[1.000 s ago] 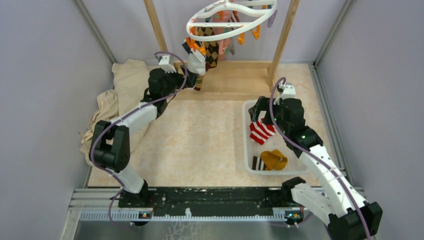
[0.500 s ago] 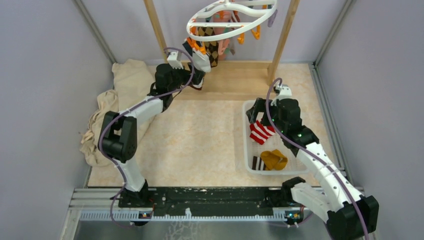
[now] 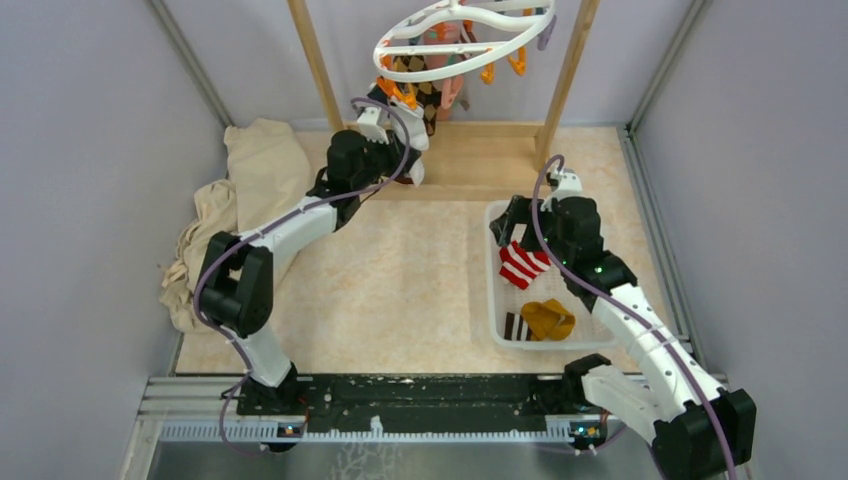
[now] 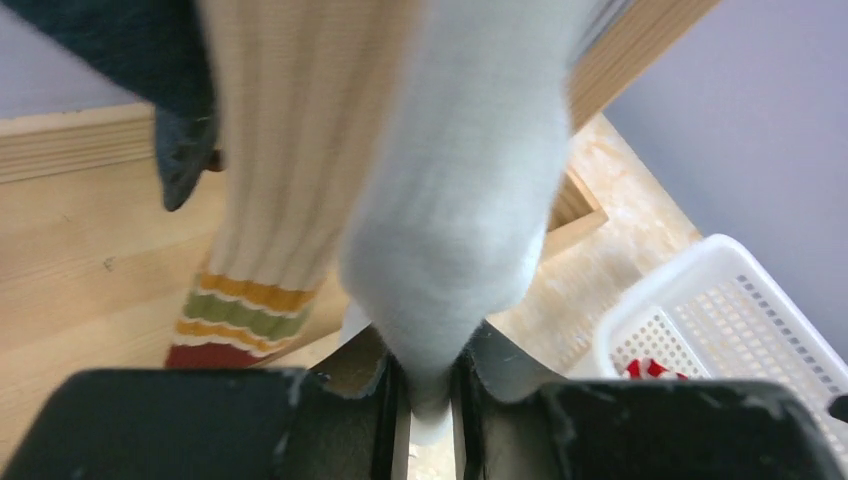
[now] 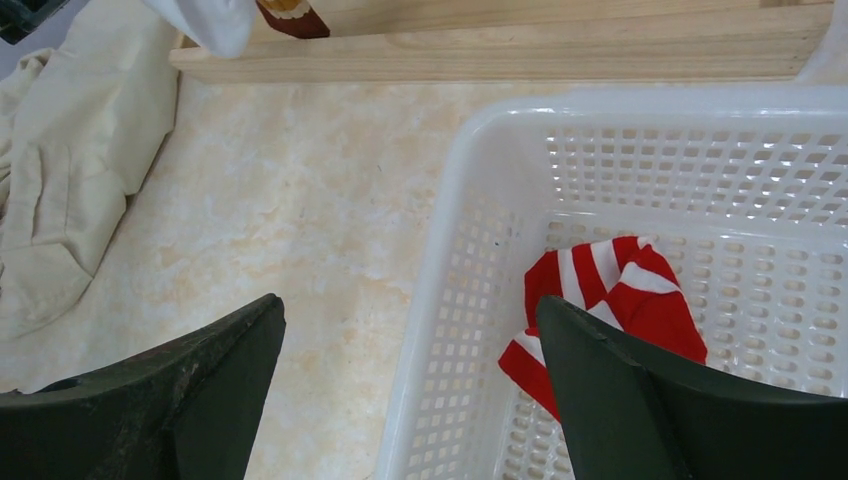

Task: Remove the socks clipped to the hanger
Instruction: Remove the sock from the hanger.

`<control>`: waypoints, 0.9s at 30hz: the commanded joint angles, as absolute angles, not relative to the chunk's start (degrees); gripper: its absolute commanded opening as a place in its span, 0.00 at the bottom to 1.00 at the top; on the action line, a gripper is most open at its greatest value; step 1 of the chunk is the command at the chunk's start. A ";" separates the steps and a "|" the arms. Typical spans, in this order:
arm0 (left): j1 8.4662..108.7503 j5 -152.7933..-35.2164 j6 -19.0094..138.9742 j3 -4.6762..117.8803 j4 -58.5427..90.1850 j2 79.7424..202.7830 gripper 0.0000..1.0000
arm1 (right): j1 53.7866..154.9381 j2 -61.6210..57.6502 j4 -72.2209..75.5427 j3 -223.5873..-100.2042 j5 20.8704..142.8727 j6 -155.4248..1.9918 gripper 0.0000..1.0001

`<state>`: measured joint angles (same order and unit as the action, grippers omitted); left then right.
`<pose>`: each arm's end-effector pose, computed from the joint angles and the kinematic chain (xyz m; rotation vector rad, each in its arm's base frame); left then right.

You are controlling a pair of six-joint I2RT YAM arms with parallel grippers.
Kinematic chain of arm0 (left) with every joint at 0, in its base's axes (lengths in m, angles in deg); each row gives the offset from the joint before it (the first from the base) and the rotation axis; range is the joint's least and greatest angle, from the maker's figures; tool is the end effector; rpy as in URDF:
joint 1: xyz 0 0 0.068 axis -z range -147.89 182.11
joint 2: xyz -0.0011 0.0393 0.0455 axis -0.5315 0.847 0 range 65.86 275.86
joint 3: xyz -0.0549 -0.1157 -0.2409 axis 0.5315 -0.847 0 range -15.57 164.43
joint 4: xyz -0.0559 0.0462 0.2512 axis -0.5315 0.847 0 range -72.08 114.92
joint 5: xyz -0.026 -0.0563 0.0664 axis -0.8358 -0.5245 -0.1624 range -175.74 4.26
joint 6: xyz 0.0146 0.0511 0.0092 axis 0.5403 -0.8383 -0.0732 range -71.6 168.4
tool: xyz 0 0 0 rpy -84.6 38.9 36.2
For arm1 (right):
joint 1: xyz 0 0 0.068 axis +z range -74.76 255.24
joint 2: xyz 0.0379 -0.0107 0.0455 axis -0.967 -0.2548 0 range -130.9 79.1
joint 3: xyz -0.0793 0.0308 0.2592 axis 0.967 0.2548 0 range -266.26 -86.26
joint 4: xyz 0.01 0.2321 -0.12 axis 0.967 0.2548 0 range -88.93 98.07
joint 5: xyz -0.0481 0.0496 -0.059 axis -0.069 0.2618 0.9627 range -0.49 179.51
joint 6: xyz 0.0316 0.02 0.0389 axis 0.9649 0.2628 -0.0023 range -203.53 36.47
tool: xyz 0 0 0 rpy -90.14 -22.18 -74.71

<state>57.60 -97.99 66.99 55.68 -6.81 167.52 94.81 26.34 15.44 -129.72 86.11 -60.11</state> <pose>0.3788 -0.1890 0.2890 0.2697 1.7033 -0.7539 0.1991 0.0730 0.2993 0.0287 2.0241 0.5404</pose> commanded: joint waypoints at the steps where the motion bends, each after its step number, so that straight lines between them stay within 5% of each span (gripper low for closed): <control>1: 61.28 -94.90 65.18 55.18 -3.45 161.33 0.23 | 94.13 25.67 10.88 -130.65 83.55 -58.93 0.96; 27: 67.35 -99.66 78.21 55.96 10.39 153.21 0.24 | 93.96 15.18 -26.84 -129.50 48.44 -48.98 0.85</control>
<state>66.57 -97.27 75.63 55.28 9.48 155.44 94.41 15.48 -16.32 -129.83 56.19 -51.50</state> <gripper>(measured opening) 0.236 0.856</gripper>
